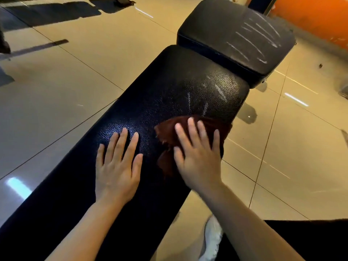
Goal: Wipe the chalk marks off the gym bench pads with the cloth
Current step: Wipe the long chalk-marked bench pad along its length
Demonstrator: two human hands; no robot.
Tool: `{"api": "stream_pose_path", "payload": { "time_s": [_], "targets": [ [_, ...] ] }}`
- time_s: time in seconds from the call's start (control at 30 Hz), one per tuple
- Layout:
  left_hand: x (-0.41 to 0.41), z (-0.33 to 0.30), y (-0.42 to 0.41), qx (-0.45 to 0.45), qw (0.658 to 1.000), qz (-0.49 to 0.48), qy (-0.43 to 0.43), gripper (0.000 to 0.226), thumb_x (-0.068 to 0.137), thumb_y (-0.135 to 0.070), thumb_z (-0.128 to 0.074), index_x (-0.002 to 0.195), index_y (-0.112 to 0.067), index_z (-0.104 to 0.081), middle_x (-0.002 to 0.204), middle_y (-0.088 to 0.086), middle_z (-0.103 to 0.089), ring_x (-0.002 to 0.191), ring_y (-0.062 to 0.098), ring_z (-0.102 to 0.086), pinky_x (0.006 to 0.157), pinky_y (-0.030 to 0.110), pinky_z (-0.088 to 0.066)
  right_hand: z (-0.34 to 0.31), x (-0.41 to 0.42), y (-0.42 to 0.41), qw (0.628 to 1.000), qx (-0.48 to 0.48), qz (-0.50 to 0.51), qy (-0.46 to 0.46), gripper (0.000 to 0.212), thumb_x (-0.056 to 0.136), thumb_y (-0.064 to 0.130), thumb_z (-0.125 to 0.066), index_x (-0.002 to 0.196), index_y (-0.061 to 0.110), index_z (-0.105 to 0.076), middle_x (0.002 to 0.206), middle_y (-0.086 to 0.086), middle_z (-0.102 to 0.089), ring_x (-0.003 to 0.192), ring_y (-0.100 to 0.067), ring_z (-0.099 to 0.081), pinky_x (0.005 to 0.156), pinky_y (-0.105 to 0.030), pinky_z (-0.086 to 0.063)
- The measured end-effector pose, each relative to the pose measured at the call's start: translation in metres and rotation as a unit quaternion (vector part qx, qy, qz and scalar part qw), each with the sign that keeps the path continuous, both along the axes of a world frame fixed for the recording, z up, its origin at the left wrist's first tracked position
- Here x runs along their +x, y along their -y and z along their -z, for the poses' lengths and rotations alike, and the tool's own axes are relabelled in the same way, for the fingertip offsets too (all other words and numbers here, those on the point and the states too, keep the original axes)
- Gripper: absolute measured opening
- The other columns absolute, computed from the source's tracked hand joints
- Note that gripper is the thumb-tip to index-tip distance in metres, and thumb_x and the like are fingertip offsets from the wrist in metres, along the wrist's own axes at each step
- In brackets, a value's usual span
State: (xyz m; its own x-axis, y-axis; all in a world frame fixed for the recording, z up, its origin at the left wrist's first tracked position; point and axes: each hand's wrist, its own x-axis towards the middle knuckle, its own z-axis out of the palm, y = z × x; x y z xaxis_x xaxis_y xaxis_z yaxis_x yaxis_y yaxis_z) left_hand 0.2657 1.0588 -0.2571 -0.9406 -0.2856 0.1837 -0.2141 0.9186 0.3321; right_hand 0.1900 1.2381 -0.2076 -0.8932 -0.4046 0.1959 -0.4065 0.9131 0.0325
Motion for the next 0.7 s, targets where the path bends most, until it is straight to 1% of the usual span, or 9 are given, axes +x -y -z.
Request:
{"api": "stream_pose_path", "payload": {
  "time_s": [0.03, 0.1, 0.13, 0.2, 0.3, 0.43, 0.5, 0.57, 0.7],
  "targets": [
    [0.000, 0.000, 0.000, 0.001, 1.000, -0.002, 0.000, 0.055, 0.100, -0.046, -0.017, 0.151, -0.027, -0.024, 0.159, 0.002, -0.020, 0.147, 0.020, -0.014, 0.117, 0.037, 0.003, -0.008, -0.020, -0.006, 1.000, -0.010, 0.023, -0.004, 0.059, 0.093, 0.046, -0.029, 0.147, 0.025, -0.040, 0.155, -0.005, -0.035, 0.144, -0.027, -0.029, 0.117, -0.053, -0.011],
    [0.001, 0.000, 0.000, 0.005, 1.000, -0.003, -0.003, 0.055, 0.100, -0.047, -0.016, 0.151, -0.027, -0.023, 0.159, 0.001, -0.019, 0.147, 0.019, -0.014, 0.117, 0.033, 0.006, -0.028, -0.066, -0.022, 0.997, -0.013, 0.074, 0.025, 0.058, 0.099, 0.044, -0.022, 0.153, 0.023, -0.027, 0.161, -0.002, -0.021, 0.149, -0.023, -0.015, 0.120, -0.047, -0.005],
    [0.001, 0.000, 0.000, 0.008, 1.000, -0.003, -0.004, 0.055, 0.100, -0.047, -0.017, 0.151, -0.027, -0.024, 0.159, 0.001, -0.020, 0.147, 0.020, -0.015, 0.117, 0.034, 0.005, -0.037, -0.085, -0.030, 0.995, -0.010, 0.095, 0.040, 0.056, 0.102, 0.042, -0.021, 0.155, 0.023, -0.020, 0.163, -0.001, -0.014, 0.150, -0.021, -0.007, 0.121, -0.044, -0.001],
    [0.000, 0.000, 0.000, 0.007, 1.000, -0.007, -0.006, 0.054, 0.100, -0.045, -0.018, 0.150, -0.027, -0.024, 0.158, 0.002, -0.022, 0.146, 0.021, -0.017, 0.118, 0.039, -0.002, -0.041, -0.098, -0.032, 0.991, -0.029, 0.127, 0.036, 0.055, 0.104, 0.040, -0.023, 0.156, 0.021, -0.015, 0.164, -0.001, -0.009, 0.151, -0.020, -0.002, 0.122, -0.042, 0.002],
    [0.000, -0.001, -0.003, 0.004, 1.000, -0.008, -0.011, 0.053, 0.100, -0.044, -0.020, 0.149, -0.025, -0.027, 0.157, 0.004, -0.026, 0.145, 0.024, -0.021, 0.117, 0.043, -0.007, -0.020, -0.053, -0.011, 0.989, -0.069, 0.129, 0.018, 0.055, 0.104, 0.039, -0.022, 0.155, 0.018, -0.019, 0.163, -0.004, -0.013, 0.150, -0.021, -0.004, 0.122, -0.042, 0.003],
    [0.000, -0.002, -0.001, 0.000, 1.000, -0.008, -0.011, 0.053, 0.099, -0.043, -0.023, 0.149, -0.026, -0.027, 0.157, 0.005, -0.028, 0.145, 0.023, -0.022, 0.117, 0.043, -0.006, -0.005, -0.001, -0.002, 0.996, -0.048, 0.067, 0.028, 0.062, 0.098, 0.044, -0.015, 0.152, 0.018, -0.029, 0.160, -0.004, -0.025, 0.149, -0.022, -0.014, 0.121, -0.040, -0.001],
    [0.001, -0.003, -0.002, 0.001, 1.000, -0.007, -0.016, 0.053, 0.099, -0.043, -0.022, 0.149, -0.026, -0.026, 0.157, 0.005, -0.027, 0.145, 0.023, -0.021, 0.117, 0.040, -0.003, -0.010, -0.016, -0.005, 0.997, -0.026, 0.065, 0.023, 0.064, 0.096, 0.046, -0.015, 0.153, 0.018, -0.027, 0.160, -0.004, -0.023, 0.149, -0.023, -0.014, 0.121, -0.039, 0.000],
    [0.000, -0.003, -0.002, 0.002, 1.000, -0.008, -0.022, 0.053, 0.099, -0.042, -0.022, 0.149, -0.025, -0.026, 0.156, 0.005, -0.027, 0.145, 0.023, -0.021, 0.118, 0.037, -0.001, -0.018, -0.053, -0.005, 0.997, -0.011, 0.079, 0.018, 0.066, 0.096, 0.049, -0.011, 0.155, 0.019, -0.018, 0.163, -0.004, -0.014, 0.150, -0.022, -0.007, 0.120, -0.039, 0.004],
    [0.000, -0.003, 0.000, 0.010, 1.000, -0.003, -0.019, 0.053, 0.099, -0.042, -0.023, 0.150, -0.026, -0.025, 0.157, 0.001, -0.021, 0.146, 0.021, -0.017, 0.118, 0.034, 0.003, -0.035, -0.111, 0.002, 0.991, -0.016, 0.135, 0.011, 0.061, 0.102, 0.046, -0.019, 0.156, 0.018, -0.011, 0.164, -0.005, -0.008, 0.151, -0.022, -0.003, 0.122, -0.042, 0.002]
  ]
}}
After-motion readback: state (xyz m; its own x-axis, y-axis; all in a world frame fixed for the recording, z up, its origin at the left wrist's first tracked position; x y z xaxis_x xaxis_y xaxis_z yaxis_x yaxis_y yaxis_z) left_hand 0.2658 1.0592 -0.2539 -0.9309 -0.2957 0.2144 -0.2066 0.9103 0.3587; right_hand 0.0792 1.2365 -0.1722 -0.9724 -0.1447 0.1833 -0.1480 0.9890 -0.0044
